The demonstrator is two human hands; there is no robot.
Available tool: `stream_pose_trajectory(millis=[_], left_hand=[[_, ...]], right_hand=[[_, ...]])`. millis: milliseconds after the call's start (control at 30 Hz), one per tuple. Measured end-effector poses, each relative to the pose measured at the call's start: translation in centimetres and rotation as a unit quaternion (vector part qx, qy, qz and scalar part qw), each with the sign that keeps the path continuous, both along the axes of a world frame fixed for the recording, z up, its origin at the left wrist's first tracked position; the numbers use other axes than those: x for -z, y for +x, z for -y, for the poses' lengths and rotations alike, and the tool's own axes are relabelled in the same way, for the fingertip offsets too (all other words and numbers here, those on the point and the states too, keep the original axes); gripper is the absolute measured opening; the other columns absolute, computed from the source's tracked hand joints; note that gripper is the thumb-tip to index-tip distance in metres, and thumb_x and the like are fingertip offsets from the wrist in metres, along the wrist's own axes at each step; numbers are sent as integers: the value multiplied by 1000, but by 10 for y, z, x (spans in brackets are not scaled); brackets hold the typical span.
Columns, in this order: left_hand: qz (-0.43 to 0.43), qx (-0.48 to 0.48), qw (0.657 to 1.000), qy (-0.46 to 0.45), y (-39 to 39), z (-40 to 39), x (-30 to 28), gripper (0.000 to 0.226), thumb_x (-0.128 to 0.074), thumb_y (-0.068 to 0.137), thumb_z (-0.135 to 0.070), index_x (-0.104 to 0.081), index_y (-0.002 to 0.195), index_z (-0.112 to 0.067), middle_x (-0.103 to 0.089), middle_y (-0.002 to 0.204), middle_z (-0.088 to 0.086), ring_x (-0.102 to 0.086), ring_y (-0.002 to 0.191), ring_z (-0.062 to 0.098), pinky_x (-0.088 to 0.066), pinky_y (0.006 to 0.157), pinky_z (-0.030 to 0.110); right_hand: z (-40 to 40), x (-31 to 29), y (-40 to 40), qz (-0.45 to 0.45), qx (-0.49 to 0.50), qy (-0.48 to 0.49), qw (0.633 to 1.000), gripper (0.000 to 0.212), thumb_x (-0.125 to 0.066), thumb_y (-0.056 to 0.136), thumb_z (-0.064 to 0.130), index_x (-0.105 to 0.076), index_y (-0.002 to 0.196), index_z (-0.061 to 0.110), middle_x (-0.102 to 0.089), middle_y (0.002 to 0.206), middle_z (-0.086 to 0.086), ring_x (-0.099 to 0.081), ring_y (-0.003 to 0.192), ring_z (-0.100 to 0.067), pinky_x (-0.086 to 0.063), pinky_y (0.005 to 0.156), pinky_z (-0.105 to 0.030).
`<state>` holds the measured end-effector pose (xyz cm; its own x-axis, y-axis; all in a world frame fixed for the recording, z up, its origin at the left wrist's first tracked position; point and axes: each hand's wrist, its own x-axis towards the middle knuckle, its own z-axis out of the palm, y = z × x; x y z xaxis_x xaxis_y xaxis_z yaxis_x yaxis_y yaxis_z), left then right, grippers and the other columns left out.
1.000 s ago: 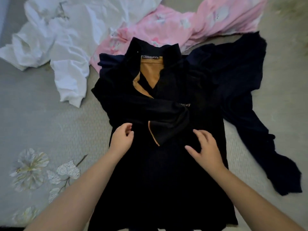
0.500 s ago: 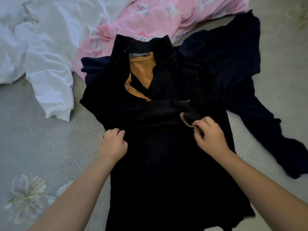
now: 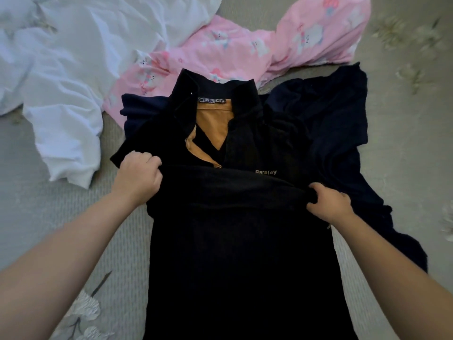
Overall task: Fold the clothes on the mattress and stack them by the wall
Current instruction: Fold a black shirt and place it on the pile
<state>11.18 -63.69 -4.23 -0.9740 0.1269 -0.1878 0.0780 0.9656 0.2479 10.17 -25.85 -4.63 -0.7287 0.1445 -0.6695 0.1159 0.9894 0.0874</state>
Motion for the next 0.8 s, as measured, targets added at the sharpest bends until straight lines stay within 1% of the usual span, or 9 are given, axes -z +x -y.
stream_pose_trajectory(millis=[67,133,200,267,400,467,533,667,800], left_hand=[[20,-24,994,109,0,13,-4,29,-34,75,-17,-55,75,3,-53,62,19,-53,61,33,-31,59,33],[54,-74,983,157,6,28,-6,26,-29,75,-24,-47,80,-6,-48,61,12,-47,61,28,-24,57,32],[54,-97,985,132,10,43,-9,31,-27,72,-26,-47,83,-5,-48,61,14,-46,61,29,-25,58,33],[45,-111,990,79,8,56,-8,29,-25,69,-27,-42,81,-7,-46,61,15,-49,64,34,-26,58,34],[23,-162,984,-73,-1,67,1,27,-31,74,-14,-47,87,3,-56,88,30,-53,86,42,-36,71,41],[-12,-194,975,-109,2,64,7,35,-38,75,-1,-51,106,8,-50,106,33,-46,100,42,-32,85,45],[-84,-168,978,-93,17,52,12,37,-46,71,4,-53,107,9,-52,105,34,-50,98,46,-37,84,49],[-117,20,992,-35,72,15,29,33,-66,68,-27,-59,80,3,-59,71,20,-60,61,35,-50,53,39],[-41,-35,999,11,96,8,45,27,-83,52,4,-66,72,6,-57,58,17,-57,49,32,-47,41,33]], right_hand=[[0,-15,1,13,-104,46,993,30,-53,84,17,-53,114,15,-59,112,-5,-52,110,-23,-28,103,-40],[-5,-23,7,-112,-223,36,968,18,-64,71,1,-60,89,4,-62,86,-10,-61,84,-30,-43,80,-40],[-4,-37,14,-265,-238,-47,933,22,-69,51,-16,-60,68,-4,-54,58,-16,-55,50,-34,-42,49,-37],[7,-49,19,-380,-224,-85,894,15,-57,56,-13,-63,68,-6,-51,55,-18,-51,45,-33,-39,44,-35],[41,-36,23,-335,-217,7,917,41,-44,77,3,-61,113,-1,-59,106,-28,-59,87,-43,-47,68,-46],[56,-21,22,-138,-224,88,961,65,-47,90,23,-17,146,9,-15,151,-22,-24,135,-39,-30,101,-52],[64,-6,19,-36,-187,105,976,81,-41,90,52,6,147,17,13,154,-10,5,143,-29,-12,112,-50],[72,3,11,-191,-116,-32,974,64,-37,92,52,-30,142,13,-24,152,-9,-15,141,-25,-12,111,-51],[65,-1,-18,-113,-101,28,988,42,-45,94,28,-42,134,15,-51,131,-7,-38,128,-26,-22,108,-49]])
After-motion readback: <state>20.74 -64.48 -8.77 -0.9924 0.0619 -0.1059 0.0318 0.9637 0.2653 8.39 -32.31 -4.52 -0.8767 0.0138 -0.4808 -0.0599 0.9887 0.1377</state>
